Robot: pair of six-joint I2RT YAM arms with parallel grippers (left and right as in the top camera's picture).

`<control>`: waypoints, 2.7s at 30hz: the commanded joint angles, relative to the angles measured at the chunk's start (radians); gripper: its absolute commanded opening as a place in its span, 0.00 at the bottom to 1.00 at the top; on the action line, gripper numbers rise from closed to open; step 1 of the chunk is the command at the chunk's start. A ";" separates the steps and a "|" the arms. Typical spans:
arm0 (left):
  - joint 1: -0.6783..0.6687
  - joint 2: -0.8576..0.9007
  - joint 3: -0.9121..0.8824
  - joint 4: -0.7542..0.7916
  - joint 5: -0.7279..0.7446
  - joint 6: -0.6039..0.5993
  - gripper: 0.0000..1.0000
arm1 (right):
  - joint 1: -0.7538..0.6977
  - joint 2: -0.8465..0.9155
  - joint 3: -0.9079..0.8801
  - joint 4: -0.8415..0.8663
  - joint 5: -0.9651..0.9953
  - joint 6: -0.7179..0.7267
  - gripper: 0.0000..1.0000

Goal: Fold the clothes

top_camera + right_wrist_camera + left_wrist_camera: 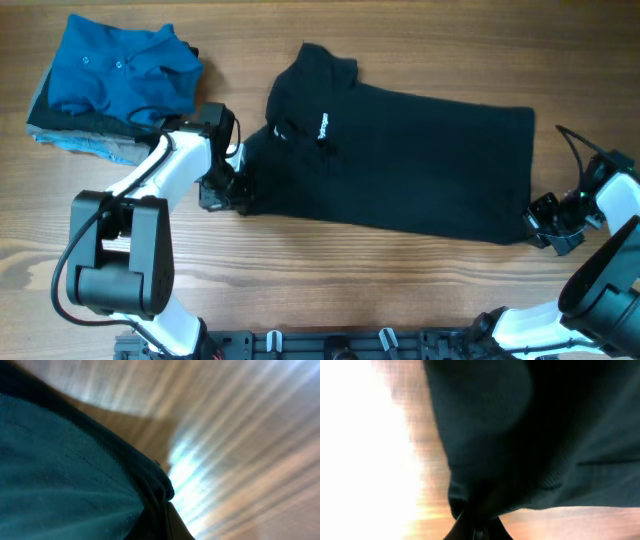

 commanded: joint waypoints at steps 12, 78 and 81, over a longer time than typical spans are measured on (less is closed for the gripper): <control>-0.084 0.002 0.117 -0.260 0.045 -0.049 0.41 | -0.010 -0.041 0.120 -0.049 0.102 0.029 0.73; -0.151 0.265 0.575 0.523 0.105 0.141 0.04 | 0.126 0.279 0.304 0.702 -0.331 -0.285 0.59; -0.155 0.265 0.575 0.505 0.106 0.140 0.04 | 0.129 0.347 0.305 0.758 -0.287 -0.248 0.62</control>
